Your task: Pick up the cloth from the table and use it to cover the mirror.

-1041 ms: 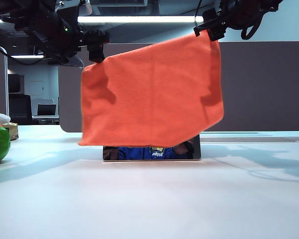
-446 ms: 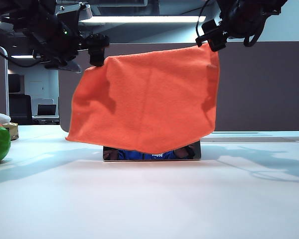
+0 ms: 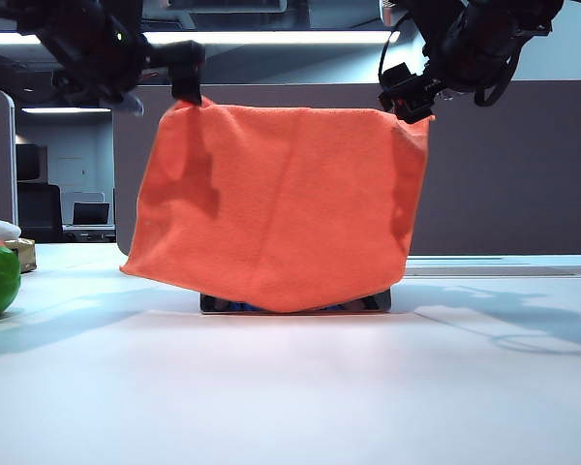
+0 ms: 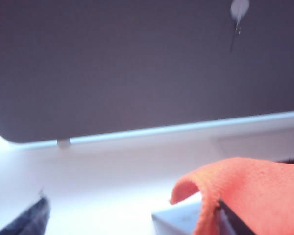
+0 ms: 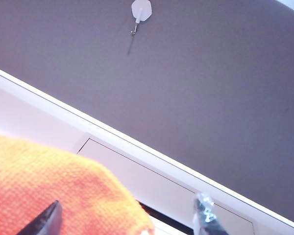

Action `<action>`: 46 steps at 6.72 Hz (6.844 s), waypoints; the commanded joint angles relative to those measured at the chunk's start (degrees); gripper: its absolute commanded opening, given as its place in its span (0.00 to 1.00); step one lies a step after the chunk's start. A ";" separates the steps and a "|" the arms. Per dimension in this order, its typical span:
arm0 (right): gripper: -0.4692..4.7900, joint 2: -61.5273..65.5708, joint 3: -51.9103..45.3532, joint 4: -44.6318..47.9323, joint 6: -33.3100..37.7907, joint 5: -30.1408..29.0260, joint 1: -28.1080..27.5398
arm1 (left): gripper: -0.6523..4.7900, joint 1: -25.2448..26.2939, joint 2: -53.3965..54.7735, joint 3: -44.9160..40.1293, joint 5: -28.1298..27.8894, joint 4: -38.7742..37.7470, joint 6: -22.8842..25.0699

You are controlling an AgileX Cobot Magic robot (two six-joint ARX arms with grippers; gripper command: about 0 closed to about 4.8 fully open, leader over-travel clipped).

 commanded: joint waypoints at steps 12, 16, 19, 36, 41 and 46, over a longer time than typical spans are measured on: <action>0.41 0.11 0.28 14.97 0.09 8.63 -1.73 | 0.89 -0.09 -4.92 0.17 -5.05 -3.96 0.83; 0.08 -14.03 0.20 2.08 0.81 1.14 -7.37 | 0.11 2.82 -13.60 0.15 -5.57 -5.55 7.41; 0.08 -53.07 -18.16 -28.26 15.87 -26.10 -16.17 | 0.11 10.78 -48.06 -21.14 7.17 -22.25 -1.07; 0.08 -90.14 -59.58 -21.40 28.39 -17.35 -18.56 | 0.11 10.54 -89.42 -53.09 5.42 -32.70 -9.14; 0.08 -90.14 -59.58 -23.19 28.37 -20.13 -18.56 | 0.11 10.54 -89.42 -61.46 9.53 -31.12 -7.65; 0.08 -90.14 -59.58 -25.31 21.49 -22.25 -19.06 | 0.11 13.99 -89.42 -61.48 5.03 -29.81 -3.98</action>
